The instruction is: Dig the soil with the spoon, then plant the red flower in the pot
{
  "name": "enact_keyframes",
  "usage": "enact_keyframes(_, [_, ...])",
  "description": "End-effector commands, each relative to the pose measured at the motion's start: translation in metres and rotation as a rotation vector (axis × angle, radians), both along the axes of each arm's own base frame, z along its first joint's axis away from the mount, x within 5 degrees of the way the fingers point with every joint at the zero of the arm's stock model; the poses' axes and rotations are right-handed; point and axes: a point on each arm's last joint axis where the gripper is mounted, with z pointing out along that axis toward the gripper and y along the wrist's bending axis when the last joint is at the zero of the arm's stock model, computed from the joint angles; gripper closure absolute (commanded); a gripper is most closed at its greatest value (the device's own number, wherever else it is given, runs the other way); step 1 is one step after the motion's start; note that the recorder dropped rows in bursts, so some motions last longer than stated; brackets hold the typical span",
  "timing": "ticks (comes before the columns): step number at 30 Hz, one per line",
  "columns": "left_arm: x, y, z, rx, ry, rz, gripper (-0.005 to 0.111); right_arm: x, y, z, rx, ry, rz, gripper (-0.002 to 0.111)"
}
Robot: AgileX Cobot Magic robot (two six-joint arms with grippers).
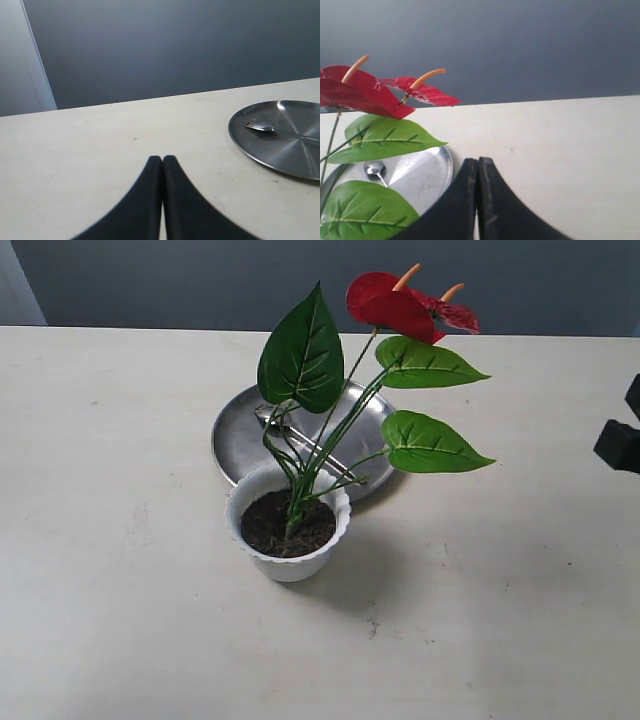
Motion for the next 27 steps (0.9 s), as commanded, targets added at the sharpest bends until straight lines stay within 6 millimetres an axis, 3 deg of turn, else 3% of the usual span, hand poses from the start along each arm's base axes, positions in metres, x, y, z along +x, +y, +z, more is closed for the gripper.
enact_keyframes(1, [0.000,0.000,0.002,-0.002,-0.017,-0.007,0.106,-0.005,-0.012,0.007,-0.049,-0.070,0.076,0.109])
enact_keyframes(7, [0.000,0.000,0.002,-0.002,-0.017,-0.007,0.106,-0.022,-0.037,-0.005,0.004,-0.118,0.011,0.109])
enact_keyframes(16, [0.000,0.000,0.002,-0.002,-0.017,-0.007,0.106,-0.040,-0.042,-0.054,0.060,-0.053,-0.016,0.109])
enact_keyframes(22, [0.000,0.000,0.002,-0.002,-0.017,-0.007,0.106,-0.055,-0.043,-0.049,0.031,-0.193,0.007,0.109])
enact_keyframes(27, [0.000,0.000,0.002,-0.002,-0.017,-0.007,0.106,-0.054,-0.048,-0.054,-0.031,-0.121,-0.050,0.109])
